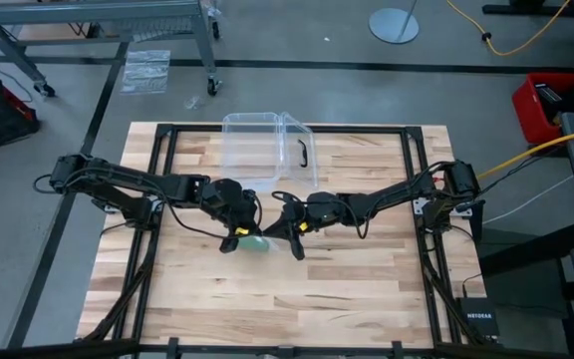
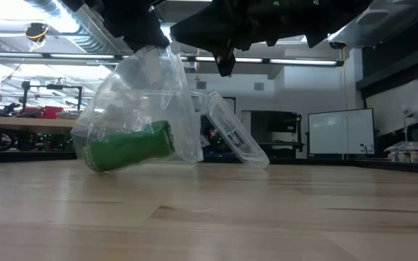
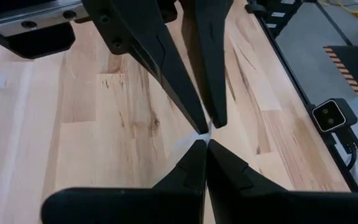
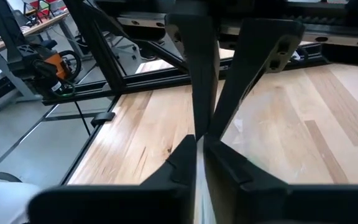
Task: Roll bandage
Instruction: Close the transparent zip bag
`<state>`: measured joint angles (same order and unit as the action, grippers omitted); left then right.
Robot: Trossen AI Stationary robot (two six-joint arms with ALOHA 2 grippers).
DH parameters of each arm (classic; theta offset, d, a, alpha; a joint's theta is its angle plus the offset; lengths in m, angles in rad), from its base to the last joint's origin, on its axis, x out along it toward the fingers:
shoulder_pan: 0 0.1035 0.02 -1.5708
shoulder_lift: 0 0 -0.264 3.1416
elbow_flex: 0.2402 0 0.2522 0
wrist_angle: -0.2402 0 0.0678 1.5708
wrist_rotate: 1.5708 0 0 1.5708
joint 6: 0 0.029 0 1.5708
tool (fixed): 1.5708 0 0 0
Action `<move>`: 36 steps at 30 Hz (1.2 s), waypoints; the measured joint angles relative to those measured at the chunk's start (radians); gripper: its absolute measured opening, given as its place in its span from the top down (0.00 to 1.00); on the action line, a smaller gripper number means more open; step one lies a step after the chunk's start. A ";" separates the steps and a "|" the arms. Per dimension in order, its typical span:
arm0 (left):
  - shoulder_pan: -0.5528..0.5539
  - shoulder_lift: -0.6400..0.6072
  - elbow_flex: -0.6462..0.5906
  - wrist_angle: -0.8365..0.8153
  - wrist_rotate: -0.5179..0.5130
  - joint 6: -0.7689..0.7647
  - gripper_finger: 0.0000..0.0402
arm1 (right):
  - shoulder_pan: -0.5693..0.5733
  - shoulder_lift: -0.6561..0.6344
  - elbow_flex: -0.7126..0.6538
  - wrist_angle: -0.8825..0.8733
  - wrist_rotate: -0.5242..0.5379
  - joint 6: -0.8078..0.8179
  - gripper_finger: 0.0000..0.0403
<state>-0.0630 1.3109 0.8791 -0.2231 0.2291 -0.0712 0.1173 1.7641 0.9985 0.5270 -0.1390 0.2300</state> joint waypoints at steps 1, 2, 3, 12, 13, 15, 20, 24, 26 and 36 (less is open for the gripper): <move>0.000 0.000 0.000 0.000 -0.001 -0.001 1.00 | 0.000 0.000 0.000 0.000 0.000 0.000 0.90; 0.000 0.000 0.000 0.000 -0.001 -0.002 1.00 | 0.000 0.000 0.000 0.000 0.000 0.000 0.88; 0.000 -0.001 0.000 0.003 -0.001 -0.002 1.00 | 0.000 0.000 0.000 0.000 0.000 0.000 0.86; 0.000 -0.002 0.000 0.000 -0.002 -0.008 1.00 | 0.000 0.000 0.000 0.001 0.000 0.001 0.70; 0.000 -0.002 0.000 0.000 -0.002 -0.008 1.00 | 0.000 0.000 0.000 0.000 0.000 0.001 0.70; 0.000 -0.002 0.000 0.000 -0.002 -0.008 1.00 | 0.000 0.000 0.000 0.000 0.000 0.001 0.69; 0.000 -0.002 0.000 0.013 0.016 -0.010 1.00 | 0.000 0.000 0.000 -0.004 0.000 0.001 0.69; 0.000 -0.002 0.002 0.038 0.024 -0.022 1.00 | 0.000 0.000 0.000 -0.005 0.000 0.001 0.71; 0.000 -0.002 0.002 0.034 0.024 -0.022 1.00 | 0.000 0.000 0.000 -0.005 0.000 0.001 0.72; -0.001 -0.002 0.002 0.031 0.026 -0.034 1.00 | 0.000 0.000 0.000 -0.006 0.000 0.001 0.85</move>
<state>-0.0635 1.3090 0.8806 -0.1917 0.2554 -0.1048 0.1177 1.7644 0.9981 0.5214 -0.1390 0.2306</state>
